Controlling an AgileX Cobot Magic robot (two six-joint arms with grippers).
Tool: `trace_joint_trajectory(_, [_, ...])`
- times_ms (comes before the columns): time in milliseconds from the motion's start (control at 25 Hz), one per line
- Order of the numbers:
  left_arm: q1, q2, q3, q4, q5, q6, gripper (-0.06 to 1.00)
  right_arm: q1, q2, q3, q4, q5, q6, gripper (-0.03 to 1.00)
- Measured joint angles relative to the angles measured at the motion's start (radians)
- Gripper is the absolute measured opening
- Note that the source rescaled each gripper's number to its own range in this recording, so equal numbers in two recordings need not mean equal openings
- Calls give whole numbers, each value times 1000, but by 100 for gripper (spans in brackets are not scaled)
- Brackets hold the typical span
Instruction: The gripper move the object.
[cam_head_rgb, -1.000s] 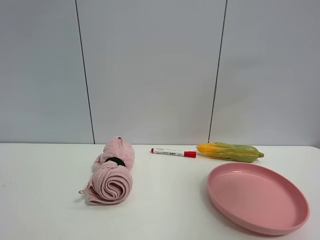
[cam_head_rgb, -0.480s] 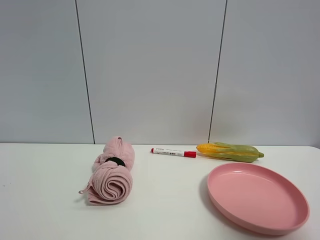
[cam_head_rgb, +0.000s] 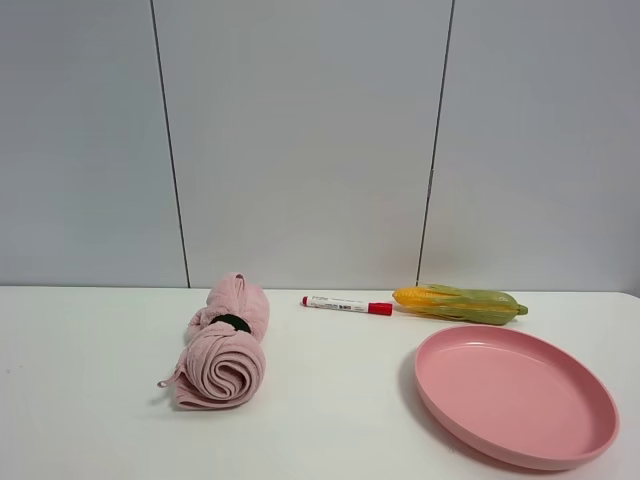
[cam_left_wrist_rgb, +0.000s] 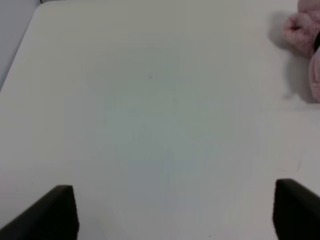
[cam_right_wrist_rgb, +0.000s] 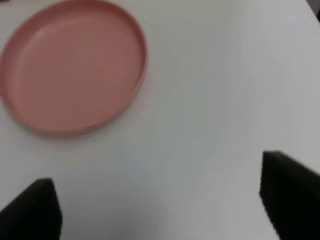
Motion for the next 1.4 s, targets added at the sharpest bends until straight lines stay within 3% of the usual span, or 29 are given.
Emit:
trace_joint_trajectory(80, [0,0,0,0,0,0,100,0,-65,28,-3,-66,1,78])
trace_joint_trajectory(200, [0,0,0,0,0,0,100,5,-77,43,-13,-84,1,78])
trace_joint_trajectory(1400, [0,0,0,0,0,0,100,6,-77,45,-22,-89,1,77])
